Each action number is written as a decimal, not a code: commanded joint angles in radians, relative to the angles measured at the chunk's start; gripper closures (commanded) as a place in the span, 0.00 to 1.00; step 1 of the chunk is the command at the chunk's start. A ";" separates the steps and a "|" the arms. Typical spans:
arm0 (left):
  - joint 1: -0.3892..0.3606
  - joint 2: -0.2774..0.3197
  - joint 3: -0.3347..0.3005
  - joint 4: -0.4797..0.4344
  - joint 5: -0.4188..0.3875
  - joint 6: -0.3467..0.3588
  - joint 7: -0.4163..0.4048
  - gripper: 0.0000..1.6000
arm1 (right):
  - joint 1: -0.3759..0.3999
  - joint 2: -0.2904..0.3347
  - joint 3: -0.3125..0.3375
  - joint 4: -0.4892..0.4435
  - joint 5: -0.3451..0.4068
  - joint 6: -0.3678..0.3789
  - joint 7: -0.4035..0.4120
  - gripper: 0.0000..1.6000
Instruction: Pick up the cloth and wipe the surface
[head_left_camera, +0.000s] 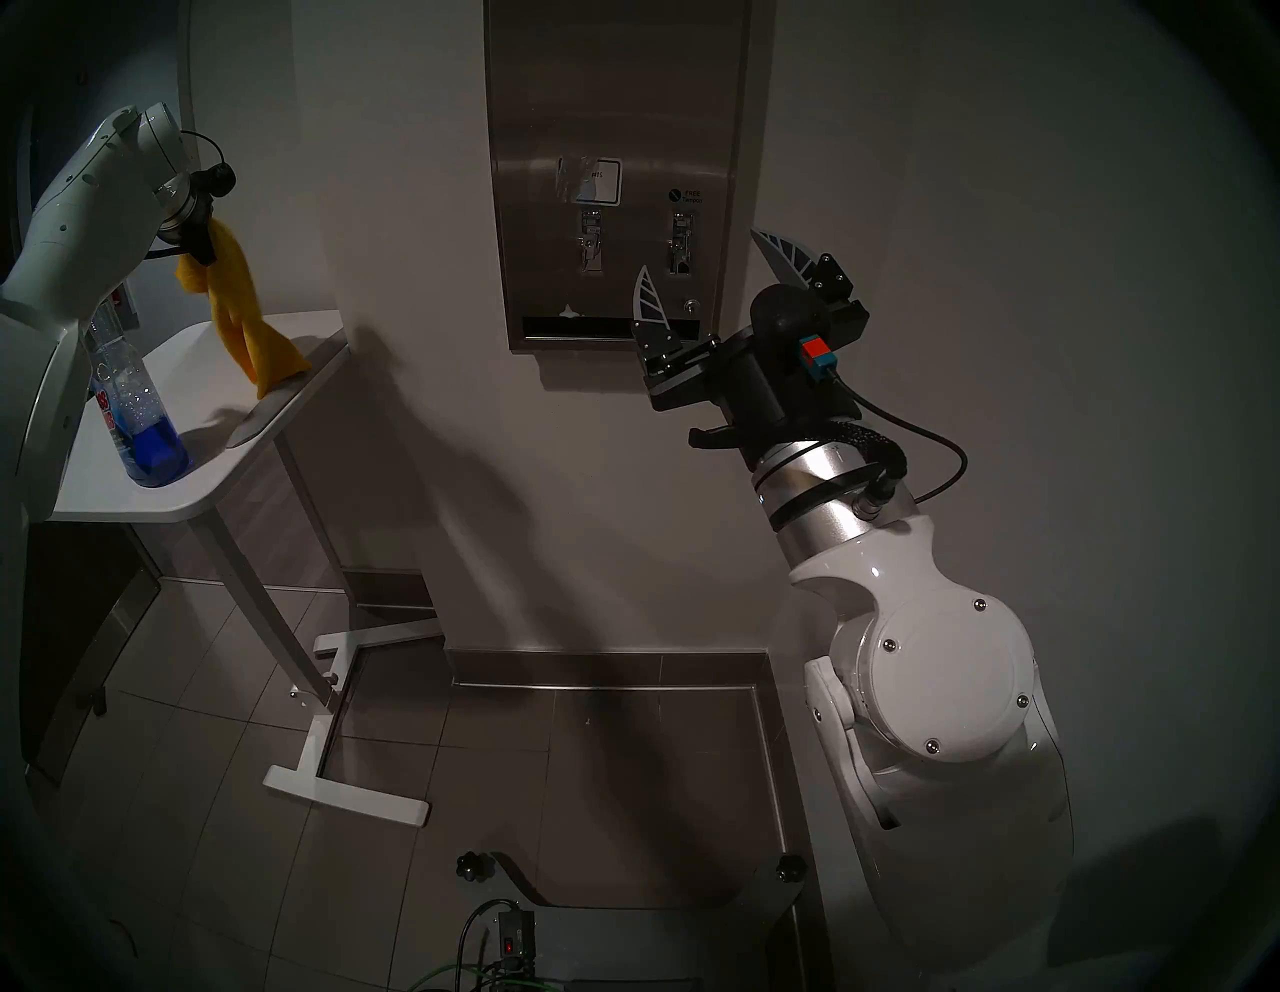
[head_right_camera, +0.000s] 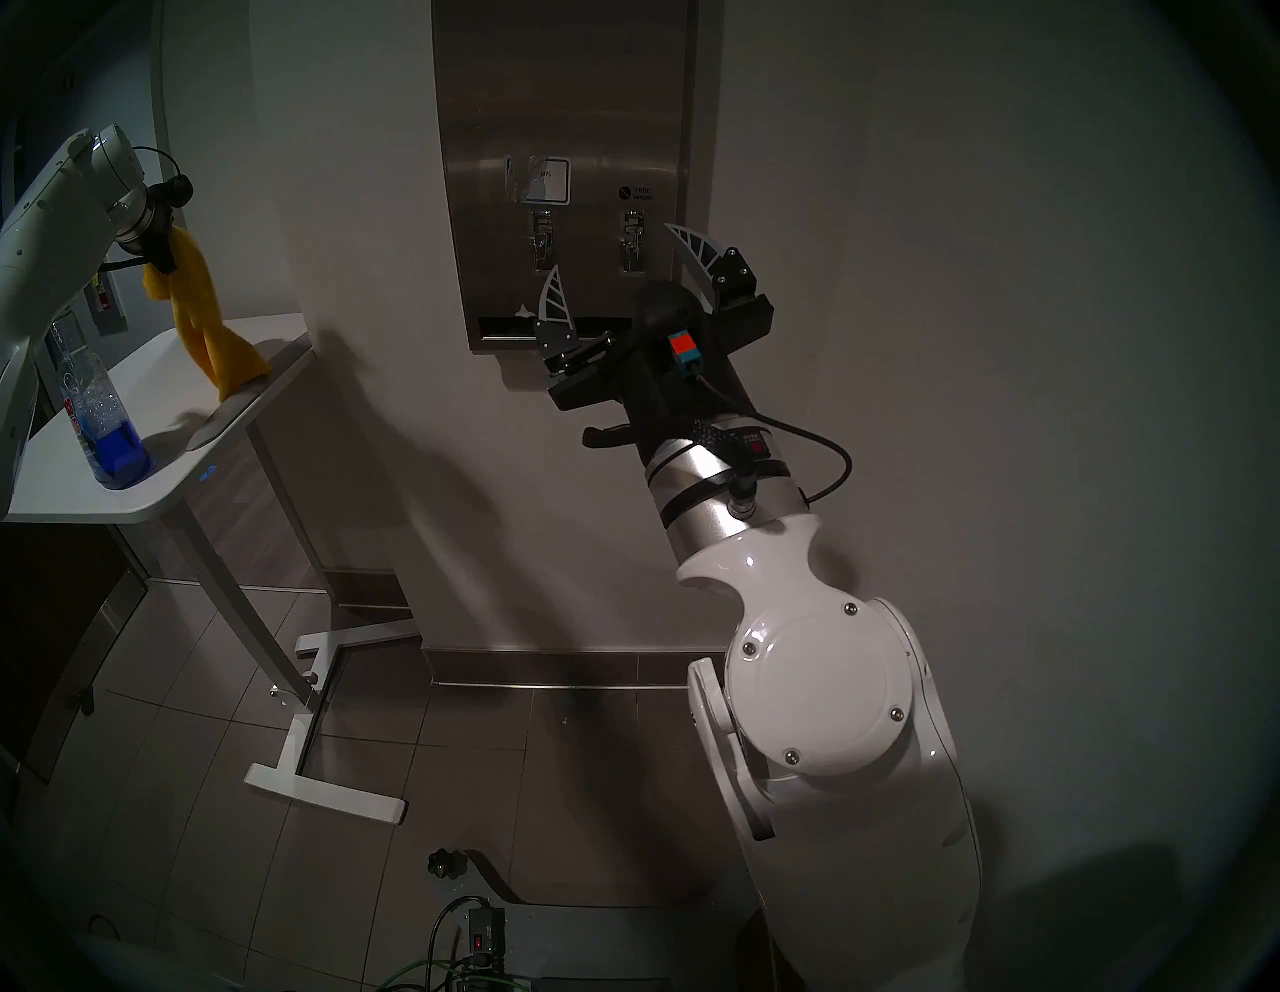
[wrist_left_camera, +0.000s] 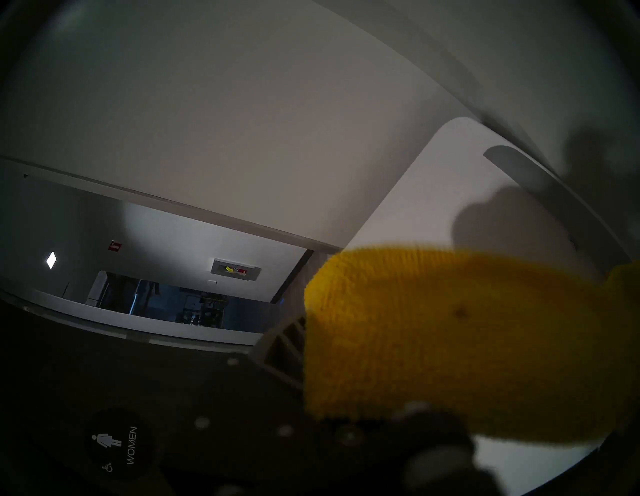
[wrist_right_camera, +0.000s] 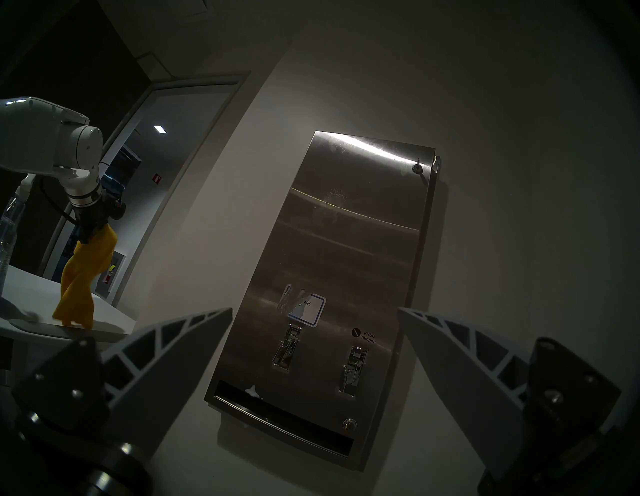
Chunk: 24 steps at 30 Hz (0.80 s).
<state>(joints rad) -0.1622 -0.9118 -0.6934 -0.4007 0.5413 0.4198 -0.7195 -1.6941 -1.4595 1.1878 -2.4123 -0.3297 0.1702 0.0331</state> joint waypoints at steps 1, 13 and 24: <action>-0.097 -0.030 0.000 0.005 0.014 -0.004 -0.021 0.00 | 0.004 0.001 -0.002 -0.031 -0.001 -0.020 -0.004 0.00; -0.126 -0.072 0.021 0.052 0.033 -0.023 -0.084 1.00 | -0.003 0.003 -0.003 -0.031 -0.002 -0.035 -0.005 0.00; -0.137 -0.060 0.059 0.097 0.076 -0.056 -0.094 0.00 | -0.017 0.008 0.001 -0.031 0.000 -0.050 -0.009 0.00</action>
<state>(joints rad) -0.2224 -0.9717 -0.6457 -0.3138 0.5941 0.3803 -0.8219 -1.7113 -1.4532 1.1887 -2.4122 -0.3297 0.1430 0.0294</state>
